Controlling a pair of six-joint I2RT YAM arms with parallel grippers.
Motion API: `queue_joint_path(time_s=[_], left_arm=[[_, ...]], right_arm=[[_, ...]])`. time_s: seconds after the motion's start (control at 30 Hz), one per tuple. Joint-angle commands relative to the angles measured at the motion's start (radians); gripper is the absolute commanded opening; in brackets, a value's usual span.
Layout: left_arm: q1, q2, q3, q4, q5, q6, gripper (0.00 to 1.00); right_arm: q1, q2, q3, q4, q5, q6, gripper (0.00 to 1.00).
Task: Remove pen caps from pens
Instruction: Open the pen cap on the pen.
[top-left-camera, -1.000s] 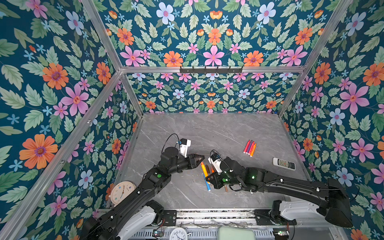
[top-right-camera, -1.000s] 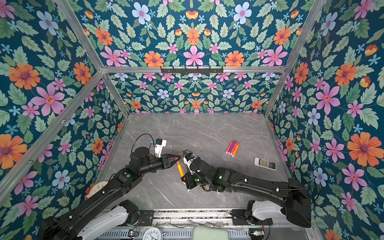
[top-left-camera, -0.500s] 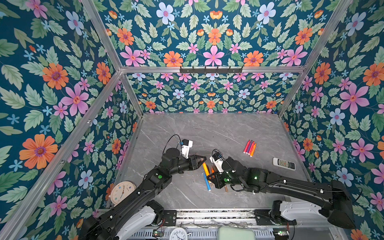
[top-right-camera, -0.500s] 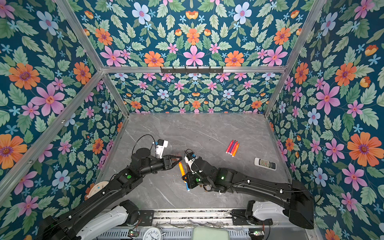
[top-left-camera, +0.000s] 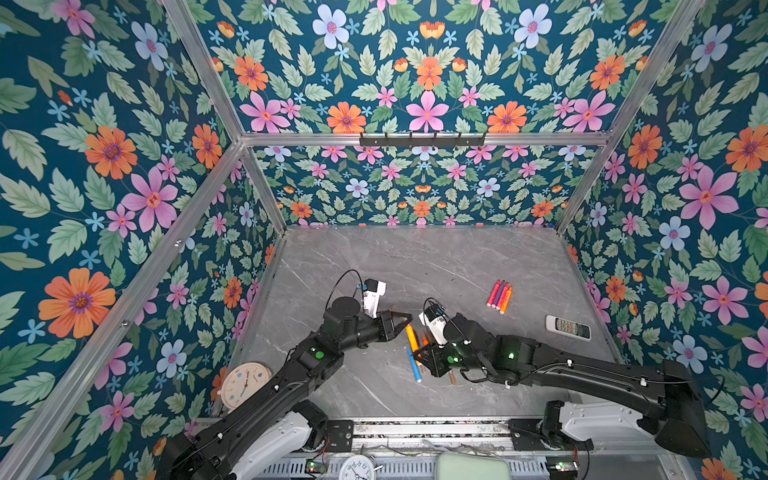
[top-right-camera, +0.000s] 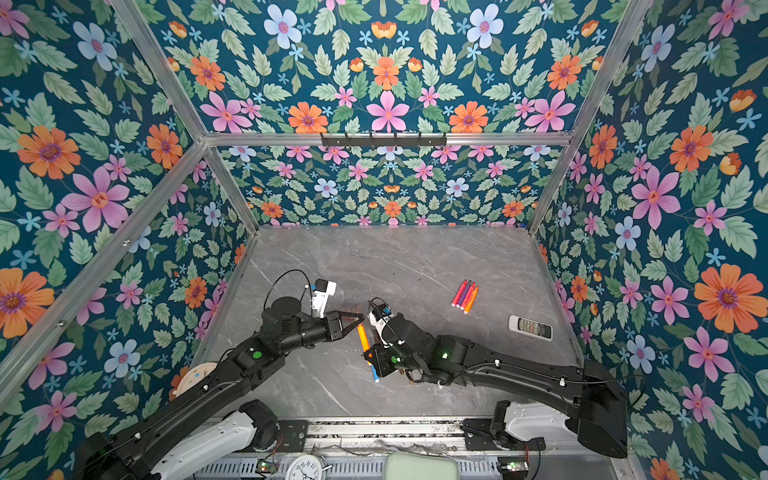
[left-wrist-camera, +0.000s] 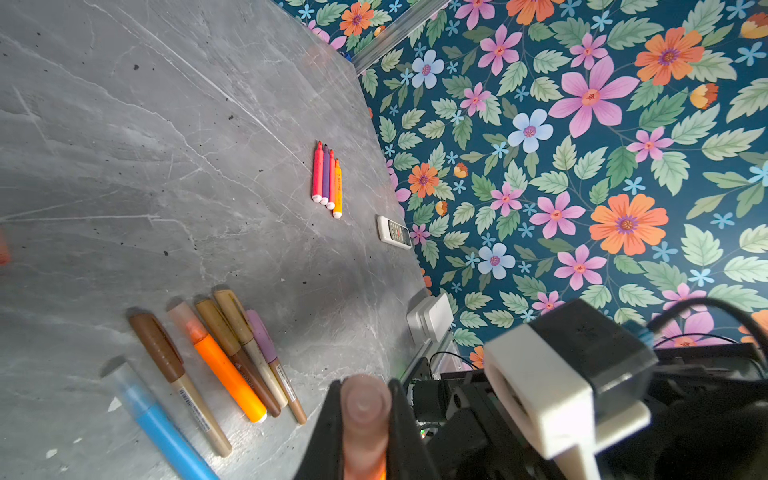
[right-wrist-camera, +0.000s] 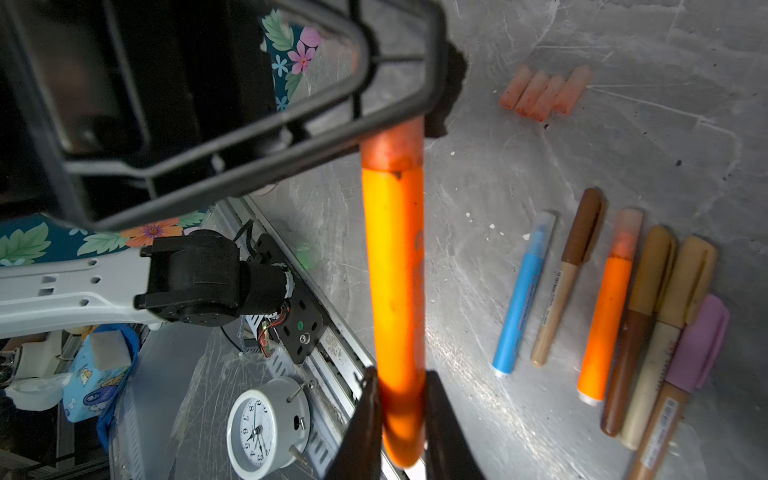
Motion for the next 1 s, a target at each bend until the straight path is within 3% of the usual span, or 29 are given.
queue_joint_path(time_s=[0.0, 0.17, 0.4, 0.57, 0.73, 0.83, 0.97], left_arm=[[-0.002, -0.001, 0.002, 0.042, 0.024, -0.002, 0.0], [-0.007, -0.002, 0.001, 0.056, 0.038, -0.013, 0.0], [-0.013, -0.004, -0.002, 0.052, 0.046, -0.011, 0.0], [-0.014, -0.013, 0.022, 0.01, 0.012, 0.02, 0.0], [-0.011, 0.037, 0.224, -0.277, -0.134, 0.195, 0.0], [0.007, 0.095, 0.329, -0.339, -0.193, 0.259, 0.0], [0.078, 0.168, 0.412, -0.346, -0.173, 0.282, 0.0]], right_arm=[[0.0, 0.008, 0.011, 0.014, 0.005, -0.005, 0.24], [0.0, 0.025, 0.03, 0.014, 0.007, -0.014, 0.24], [0.0, 0.027, 0.039, 0.019, 0.005, -0.022, 0.0], [0.0, 0.033, 0.032, 0.029, -0.016, -0.031, 0.0], [0.002, 0.037, -0.013, 0.061, -0.075, -0.027, 0.0], [0.01, 0.039, -0.06, 0.099, -0.081, 0.004, 0.0], [0.022, 0.032, -0.117, 0.149, -0.08, 0.035, 0.0]])
